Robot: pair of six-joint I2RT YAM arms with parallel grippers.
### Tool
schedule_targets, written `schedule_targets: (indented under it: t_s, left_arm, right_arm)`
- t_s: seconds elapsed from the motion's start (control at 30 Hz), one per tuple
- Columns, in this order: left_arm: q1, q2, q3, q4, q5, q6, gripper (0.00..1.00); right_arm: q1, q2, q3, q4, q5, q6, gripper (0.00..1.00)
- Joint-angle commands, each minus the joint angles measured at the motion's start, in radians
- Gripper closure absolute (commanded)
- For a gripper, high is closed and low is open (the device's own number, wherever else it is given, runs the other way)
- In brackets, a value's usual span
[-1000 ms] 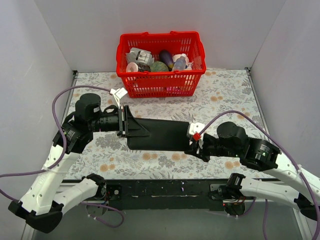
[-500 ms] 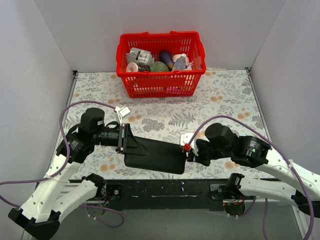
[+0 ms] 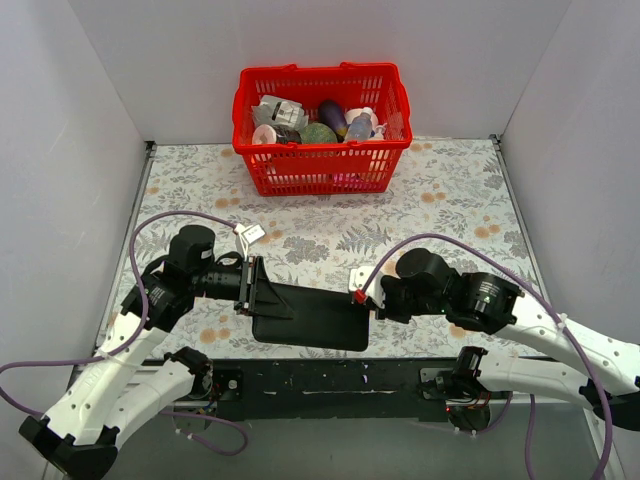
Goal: Sort the hair-cutting tools
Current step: Zip the hairdressing tool bag.
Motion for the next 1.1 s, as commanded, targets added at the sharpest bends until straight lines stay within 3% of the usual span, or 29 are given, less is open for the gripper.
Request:
schedule_targets:
  t_s: [0.0, 0.17, 0.37, 0.4, 0.47, 0.53, 0.57, 0.63, 0.77, 0.93, 1.07]
  left_arm:
    - [-0.029, -0.021, -0.015, 0.018, 0.193, -0.017, 1.00]
    - [-0.031, -0.027, -0.053, 0.051, 0.201, -0.030, 1.00]
    - [-0.031, -0.012, -0.079, 0.110, 0.176, -0.040, 1.00]
    - [-0.032, 0.005, -0.073, 0.110, 0.167, -0.037, 1.00]
    - [-0.032, 0.026, -0.046, 0.109, 0.149, -0.020, 1.00]
    - [-0.031, 0.062, -0.001, 0.100, 0.118, -0.004, 1.00]
    - [-0.032, 0.074, 0.012, 0.092, 0.104, 0.002, 1.00]
    - [-0.031, 0.114, 0.048, 0.062, 0.045, 0.031, 1.00]
    - [-0.032, 0.174, 0.138, 0.035, -0.103, 0.060, 1.00]
    - [-0.031, 0.269, 0.224, 0.047, -0.369, 0.085, 1.00]
    - [-0.021, 0.374, 0.197, 0.153, -0.440, 0.077, 1.00]
  right_arm:
    - [-0.008, 0.028, -0.022, 0.205, 0.171, -0.040, 0.99]
    - [-0.007, 0.054, -0.019, 0.311, 0.194, -0.057, 0.99]
    - [-0.008, 0.110, 0.052, 0.256, 0.163, -0.033, 0.97]
    - [-0.008, 0.112, 0.059, 0.236, 0.156, -0.029, 0.91]
    - [-0.008, 0.098, 0.070, 0.190, 0.143, -0.011, 0.67]
    - [-0.008, 0.071, 0.062, 0.168, 0.139, 0.001, 0.51]
    - [-0.007, 0.034, 0.055, 0.163, 0.139, 0.022, 0.33]
    - [-0.008, -0.007, 0.050, 0.150, 0.140, 0.050, 0.19]
    - [-0.008, -0.122, 0.052, 0.127, 0.206, 0.171, 0.08]
    - [-0.008, -0.127, 0.088, -0.019, 0.318, 0.316, 0.05]
    - [-0.008, -0.089, 0.082, -0.080, 0.379, 0.455, 0.04]
